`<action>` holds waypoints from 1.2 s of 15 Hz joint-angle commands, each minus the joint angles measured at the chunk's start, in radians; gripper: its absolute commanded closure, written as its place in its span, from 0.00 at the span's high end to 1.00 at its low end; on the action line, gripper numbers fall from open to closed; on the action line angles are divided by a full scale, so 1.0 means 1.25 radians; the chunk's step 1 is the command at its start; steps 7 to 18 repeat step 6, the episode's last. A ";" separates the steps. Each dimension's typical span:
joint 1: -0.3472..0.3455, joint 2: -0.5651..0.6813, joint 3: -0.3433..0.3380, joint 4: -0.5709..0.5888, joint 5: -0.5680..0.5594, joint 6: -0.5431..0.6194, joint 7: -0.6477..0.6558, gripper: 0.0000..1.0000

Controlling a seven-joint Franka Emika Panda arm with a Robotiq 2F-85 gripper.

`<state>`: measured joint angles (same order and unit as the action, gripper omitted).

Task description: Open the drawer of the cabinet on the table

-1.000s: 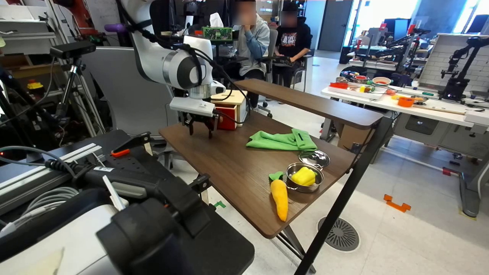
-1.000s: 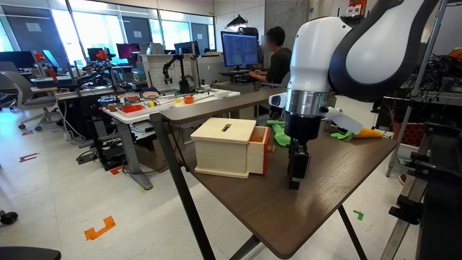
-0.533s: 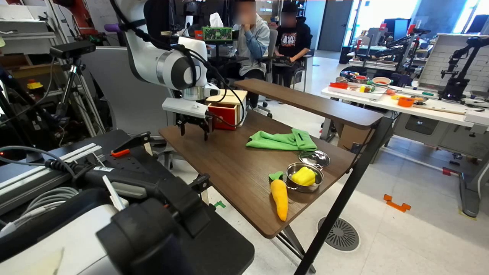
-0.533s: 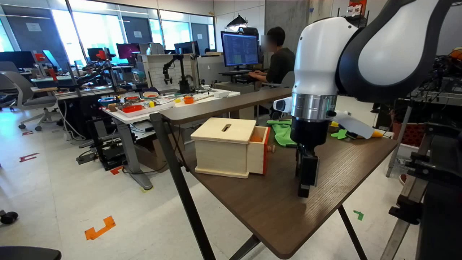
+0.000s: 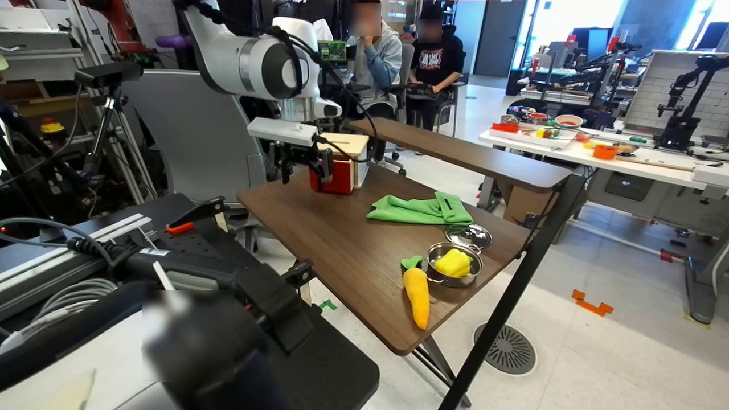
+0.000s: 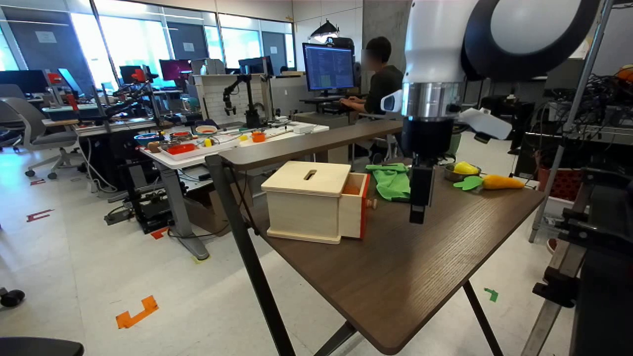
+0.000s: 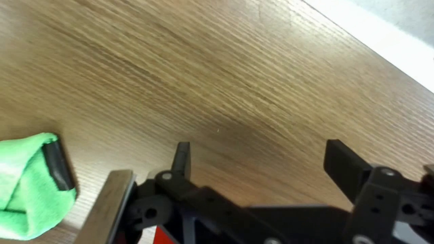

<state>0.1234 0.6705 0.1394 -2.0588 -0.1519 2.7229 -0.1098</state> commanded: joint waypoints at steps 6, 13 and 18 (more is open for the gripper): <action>0.006 -0.053 -0.010 -0.009 0.007 -0.052 -0.004 1.00; 0.006 -0.053 -0.010 -0.009 0.007 -0.052 -0.004 1.00; 0.006 -0.053 -0.010 -0.009 0.007 -0.052 -0.004 1.00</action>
